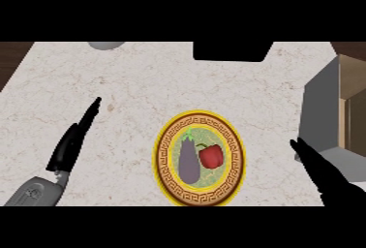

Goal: Pick the eggplant from the plate and place it in the cardboard box

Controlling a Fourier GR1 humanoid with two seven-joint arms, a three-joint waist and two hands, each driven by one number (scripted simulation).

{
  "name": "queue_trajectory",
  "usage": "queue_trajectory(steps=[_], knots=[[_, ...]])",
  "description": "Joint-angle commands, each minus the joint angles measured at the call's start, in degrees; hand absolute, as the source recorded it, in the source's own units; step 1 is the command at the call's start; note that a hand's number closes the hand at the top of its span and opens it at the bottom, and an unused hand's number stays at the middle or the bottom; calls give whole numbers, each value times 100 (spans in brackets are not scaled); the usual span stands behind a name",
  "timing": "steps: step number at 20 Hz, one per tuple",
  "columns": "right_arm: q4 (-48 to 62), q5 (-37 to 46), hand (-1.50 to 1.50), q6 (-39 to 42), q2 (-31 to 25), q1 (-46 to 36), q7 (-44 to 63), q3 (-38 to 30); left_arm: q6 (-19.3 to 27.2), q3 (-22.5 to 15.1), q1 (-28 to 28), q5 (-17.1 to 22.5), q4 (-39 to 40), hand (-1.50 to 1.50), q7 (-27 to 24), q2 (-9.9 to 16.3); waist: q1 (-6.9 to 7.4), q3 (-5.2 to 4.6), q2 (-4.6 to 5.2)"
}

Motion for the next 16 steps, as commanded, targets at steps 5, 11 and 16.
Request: queue_trajectory(steps=[5, 11, 16], knots=[[418, -365, -150, 1026, 670, -1451, 2128, 572, -222, 43, -165, 12, 165, 0, -8, 8, 212, -15, 35], [1334, -568, -150, 1327, 1204, -2072, 2565, 878, -74, 17, -277, -97, 110, 0, 188, -140, 104, 13, 3], [2356, -571, -150, 1280, 1916, -2468, 2573, 1128, -190, 175, -445, -49, 220, 0, 191, -58, 44, 21, 3]])
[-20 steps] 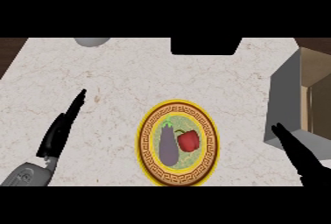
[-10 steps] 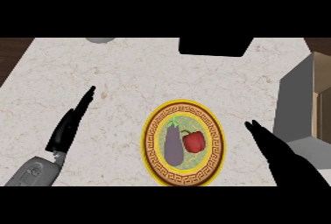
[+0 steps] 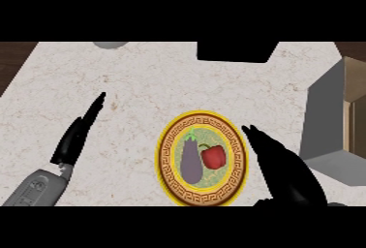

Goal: Pick the eggplant from the plate and place it in the cardboard box

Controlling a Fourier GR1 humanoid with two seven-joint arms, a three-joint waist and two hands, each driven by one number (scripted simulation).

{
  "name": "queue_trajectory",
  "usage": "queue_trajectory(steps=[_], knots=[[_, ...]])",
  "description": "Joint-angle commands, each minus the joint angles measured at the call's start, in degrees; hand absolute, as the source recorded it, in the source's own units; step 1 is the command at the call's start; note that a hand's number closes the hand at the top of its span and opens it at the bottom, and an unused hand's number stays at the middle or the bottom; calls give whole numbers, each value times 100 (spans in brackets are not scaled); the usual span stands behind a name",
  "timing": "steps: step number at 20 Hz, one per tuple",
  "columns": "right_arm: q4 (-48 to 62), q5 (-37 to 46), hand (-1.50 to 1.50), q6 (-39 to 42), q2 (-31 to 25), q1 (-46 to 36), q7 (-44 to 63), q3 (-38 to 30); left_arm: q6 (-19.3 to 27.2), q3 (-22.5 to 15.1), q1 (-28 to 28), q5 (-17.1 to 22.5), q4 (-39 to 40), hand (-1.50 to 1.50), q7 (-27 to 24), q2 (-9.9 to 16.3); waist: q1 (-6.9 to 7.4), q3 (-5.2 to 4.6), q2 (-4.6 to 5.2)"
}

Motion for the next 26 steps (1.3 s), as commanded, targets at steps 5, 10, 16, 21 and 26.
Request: queue_trajectory(steps=[5, 10, 16, 21, 26], knots=[[1591, -72, -150, 350, 1510, -1013, 1408, 110, -48, 43, -120, -26, 87, 0, 87, -97, -98, 16, -17], [2270, 410, -150, 319, 2019, -1230, 1408, 387, -96, 264, -72, 77, 298, 0, -18, -130, -218, 34, -34], [2694, 770, -150, 615, 2553, -1817, 1408, 124, -6, 236, 115, -78, -8, 0, 120, -161, -232, 43, -52], [3203, 724, -150, 656, 2686, -1510, 1078, 160, -122, 387, 223, -95, 166, 0, -176, -104, -261, 45, -40], [3831, 923, -150, 599, 3113, -1714, 882, 24, -16, 368, 40, -245, 107, 0, 120, -284, -252, 47, -32]])
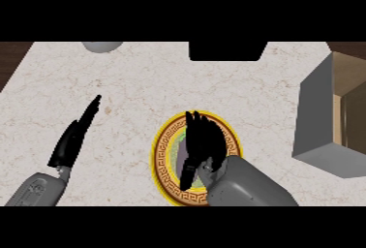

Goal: Pick the eggplant from the plate and place it in the cardboard box

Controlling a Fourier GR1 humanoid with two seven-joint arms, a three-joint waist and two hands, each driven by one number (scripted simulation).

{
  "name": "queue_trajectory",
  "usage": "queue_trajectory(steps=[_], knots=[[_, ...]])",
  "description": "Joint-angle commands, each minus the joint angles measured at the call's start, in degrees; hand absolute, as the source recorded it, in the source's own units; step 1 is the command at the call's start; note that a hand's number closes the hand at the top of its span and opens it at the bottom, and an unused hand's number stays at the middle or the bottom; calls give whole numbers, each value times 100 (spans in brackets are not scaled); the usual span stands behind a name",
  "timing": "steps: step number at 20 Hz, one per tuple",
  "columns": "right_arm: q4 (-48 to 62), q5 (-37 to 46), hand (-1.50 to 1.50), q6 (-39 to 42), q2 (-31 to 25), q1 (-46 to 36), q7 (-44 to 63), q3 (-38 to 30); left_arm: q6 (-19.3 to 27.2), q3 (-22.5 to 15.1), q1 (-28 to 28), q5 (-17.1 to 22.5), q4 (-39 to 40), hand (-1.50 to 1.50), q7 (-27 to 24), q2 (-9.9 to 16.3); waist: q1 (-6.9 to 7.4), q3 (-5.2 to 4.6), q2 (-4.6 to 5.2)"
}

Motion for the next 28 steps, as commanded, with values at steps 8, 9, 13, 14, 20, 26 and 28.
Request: queue_trajectory(steps=[8, 9, 13, 14, 20, 26, 28], knots=[[793, 287, -150, 225, 427, -17, 837, -41, -266, 269, -83, -34, 35, 0, 74, 13, -5, 4, 7], [708, 300, -150, 451, 427, -48, 799, -278, -225, 300, -101, -110, 70, 0, 50, 20, -31, 4, 3], [1012, 175, -150, 266, 429, -44, 533, -244, -289, 251, 187, -172, -254, 0, 85, -61, 23, 6, 5], [985, 37, -150, -147, 430, 57, 672, 211, -194, 336, 182, -291, 50, 0, -322, -79, 42, 3, 12], [1308, 2, -150, -177, 431, 10, 405, 45, -292, 350, 188, -379, -440, 0, 292, -148, 52, 8, 5], [1763, 96, -150, -549, 432, 228, -226, 180, -389, 548, 18, -562, -194, 0, 239, -326, 11, 7, 9], [1666, -176, -150, -625, 432, 23, 112, 335, -315, 399, 215, -680, -113, 0, 138, -563, 33, 6, 12]])
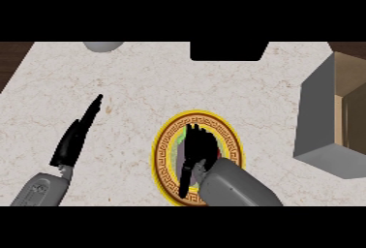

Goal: Pick the eggplant from the plate and place it in the cardboard box

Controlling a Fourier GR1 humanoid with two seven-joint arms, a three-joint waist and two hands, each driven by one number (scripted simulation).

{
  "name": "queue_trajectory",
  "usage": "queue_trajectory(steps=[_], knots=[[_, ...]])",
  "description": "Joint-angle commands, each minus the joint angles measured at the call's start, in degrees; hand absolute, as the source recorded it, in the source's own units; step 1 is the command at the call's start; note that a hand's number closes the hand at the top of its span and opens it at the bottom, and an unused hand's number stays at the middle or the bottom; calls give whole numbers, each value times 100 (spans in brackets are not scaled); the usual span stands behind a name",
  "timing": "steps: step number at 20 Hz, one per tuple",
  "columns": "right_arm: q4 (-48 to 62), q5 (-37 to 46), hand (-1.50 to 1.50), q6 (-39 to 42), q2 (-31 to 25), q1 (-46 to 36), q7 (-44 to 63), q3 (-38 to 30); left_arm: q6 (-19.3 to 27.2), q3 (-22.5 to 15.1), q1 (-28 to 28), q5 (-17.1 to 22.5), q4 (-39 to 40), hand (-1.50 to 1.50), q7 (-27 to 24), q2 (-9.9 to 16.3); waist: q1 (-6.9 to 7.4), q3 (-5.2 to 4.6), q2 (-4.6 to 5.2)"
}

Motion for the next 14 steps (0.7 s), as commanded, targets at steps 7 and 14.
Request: queue_trajectory(steps=[7, 14], knots=[[431, 797, 150, 22, 23, -219, -15, 341, -261, 260, 308, -130, -122, 0, -191, -36, -30, -1, -3], [278, 1424, 150, -375, 65, -197, 231, 465, -219, 313, 147, -341, -529, 0, 344, -114, -23, 1, -9]])
